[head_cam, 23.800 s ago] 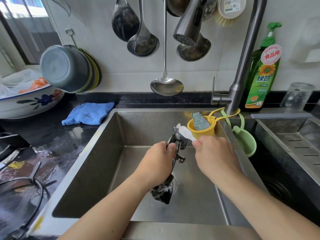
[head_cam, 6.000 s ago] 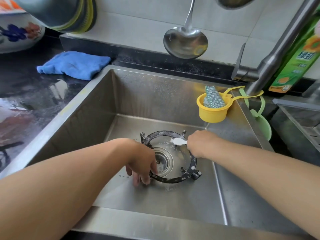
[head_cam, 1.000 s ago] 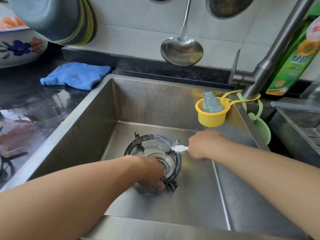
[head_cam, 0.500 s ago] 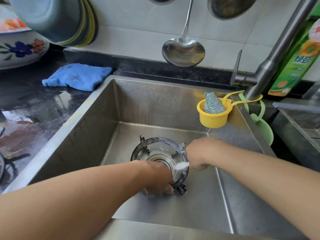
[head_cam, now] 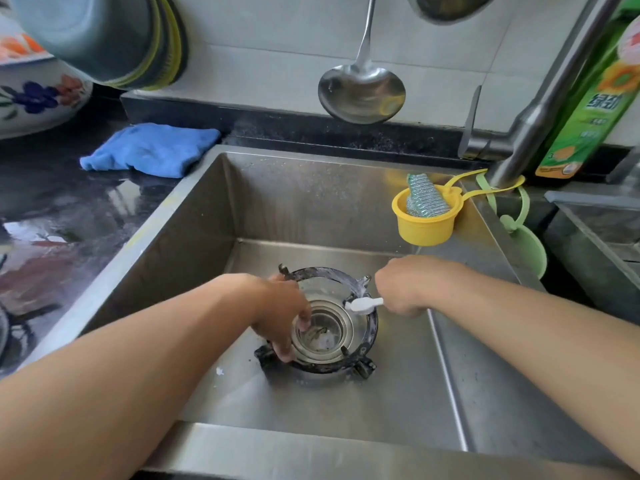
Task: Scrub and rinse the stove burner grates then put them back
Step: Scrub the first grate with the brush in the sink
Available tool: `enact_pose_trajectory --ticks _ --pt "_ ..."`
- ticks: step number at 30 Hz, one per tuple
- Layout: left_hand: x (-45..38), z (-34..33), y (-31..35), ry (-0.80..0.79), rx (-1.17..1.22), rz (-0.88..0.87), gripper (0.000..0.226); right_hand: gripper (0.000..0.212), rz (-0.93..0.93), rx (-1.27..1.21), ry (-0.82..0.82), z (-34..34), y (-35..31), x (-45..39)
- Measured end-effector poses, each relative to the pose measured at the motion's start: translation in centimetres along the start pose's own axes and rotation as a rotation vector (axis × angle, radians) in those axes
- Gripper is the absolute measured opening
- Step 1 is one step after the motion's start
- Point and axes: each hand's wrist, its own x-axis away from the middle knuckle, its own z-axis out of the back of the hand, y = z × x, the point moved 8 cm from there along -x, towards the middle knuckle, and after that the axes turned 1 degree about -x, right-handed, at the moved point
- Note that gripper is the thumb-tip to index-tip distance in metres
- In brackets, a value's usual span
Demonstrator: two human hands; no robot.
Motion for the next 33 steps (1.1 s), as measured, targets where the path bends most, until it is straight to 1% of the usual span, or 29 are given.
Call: enact_pose_trajectory --ticks 1,3,5,7,9,11,13,16,18,21,22,24,26,28,30,32,33 --pt "0.3 0.0 -1.1 -0.013 -0.033 0.051 0.074 0.012 0.006 0.006 0.003 0.2 0.0 0.2" --pt "0.4 -0.5 -2.3 -0.058 -0.054 0.119 0.079 0.013 0.018 0.064 -0.047 0.0 -0.1 0.7" --pt "0.5 -0.9 -2.4 -0.086 -0.084 0.155 0.083 0.025 0.039 0.144 -0.130 -0.7 -0.2 1.1" --pt "0.5 -0.9 -2.2 -0.088 -0.150 0.181 0.086 0.030 0.090 0.200 -0.157 -1.0 -0.7 1.2" --pt "0.8 -0.8 -1.8 -0.105 -0.218 0.192 0.087 0.029 0.140 0.214 -0.195 -1.4 -1.3 1.3" --pt "1.1 -1.1 -1.7 -0.156 -0.259 0.184 0.086 0.030 0.190 0.200 -0.259 -2.2 -2.0 1.3" --pt "1.2 -1.3 -1.5 -0.171 -0.289 0.157 0.081 0.031 0.168 0.156 -0.287 -2.4 -1.7 1.3" --pt "0.7 -1.6 -0.8 -0.157 -0.282 0.085 0.072 0.031 0.092 0.125 -0.201 -1.6 -0.5 0.8" --pt "0.3 -1.4 -0.1 -0.109 -0.301 0.030 0.071 0.030 -0.015 0.048 -0.115 -0.8 0.9 0.3" --pt "-0.3 -0.7 1.7 0.005 -0.455 -0.045 0.073 0.036 -0.111 -0.024 -0.015 -0.1 1.9 0.4" --pt "-0.5 -0.7 2.2 0.016 -0.482 -0.053 0.075 0.037 -0.101 -0.028 -0.025 -0.2 1.8 0.4" --pt "-0.7 -0.7 2.9 0.001 -0.441 -0.050 0.074 0.037 -0.044 -0.018 -0.094 -0.8 0.9 0.5" --pt "-0.7 -1.1 2.9 -0.026 -0.344 -0.036 0.070 0.028 0.039 0.044 -0.159 -1.5 -0.3 0.5" --pt "-0.7 -1.3 2.8 -0.028 -0.310 -0.027 0.069 0.019 0.079 0.088 -0.195 -1.8 -0.6 0.8" --pt "-0.8 -1.5 2.8 -0.022 -0.307 -0.031 0.072 0.017 0.026 0.081 -0.174 -1.4 0.6 0.6" --pt "-1.0 -1.6 3.1 -0.022 -0.303 -0.041 0.075 0.011 -0.061 0.044 -0.099 -0.5 2.6 0.0" --pt "-1.0 -1.6 3.3 -0.023 -0.302 -0.046 0.075 0.016 -0.091 0.025 -0.069 -0.4 3.4 -0.4"
